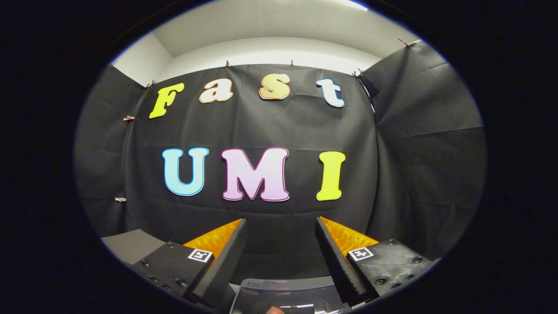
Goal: Put the clothes into the washing machine and then close the washing machine lid.
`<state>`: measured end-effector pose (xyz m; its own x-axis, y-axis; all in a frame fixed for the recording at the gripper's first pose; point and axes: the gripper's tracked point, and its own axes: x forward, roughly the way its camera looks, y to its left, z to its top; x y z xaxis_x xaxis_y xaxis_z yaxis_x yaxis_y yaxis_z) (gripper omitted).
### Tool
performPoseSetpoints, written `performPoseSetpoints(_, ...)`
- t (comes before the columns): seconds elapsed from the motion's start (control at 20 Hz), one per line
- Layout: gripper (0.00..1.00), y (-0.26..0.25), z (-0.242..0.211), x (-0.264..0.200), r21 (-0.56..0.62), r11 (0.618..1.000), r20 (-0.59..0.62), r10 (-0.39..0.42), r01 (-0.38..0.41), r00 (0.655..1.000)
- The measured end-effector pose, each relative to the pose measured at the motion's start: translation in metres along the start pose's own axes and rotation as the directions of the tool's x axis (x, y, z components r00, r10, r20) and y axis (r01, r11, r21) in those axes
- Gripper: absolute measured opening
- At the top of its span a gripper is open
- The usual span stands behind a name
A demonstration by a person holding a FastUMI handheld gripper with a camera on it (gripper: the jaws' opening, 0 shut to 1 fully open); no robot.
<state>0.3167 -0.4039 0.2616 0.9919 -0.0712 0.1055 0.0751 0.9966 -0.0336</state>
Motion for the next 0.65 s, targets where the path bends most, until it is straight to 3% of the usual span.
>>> performPoseSetpoints(0.65,0.97,0.0041,-0.0070,0.0047,-0.003,1.000,-0.019,0.007,-0.007,1.000)
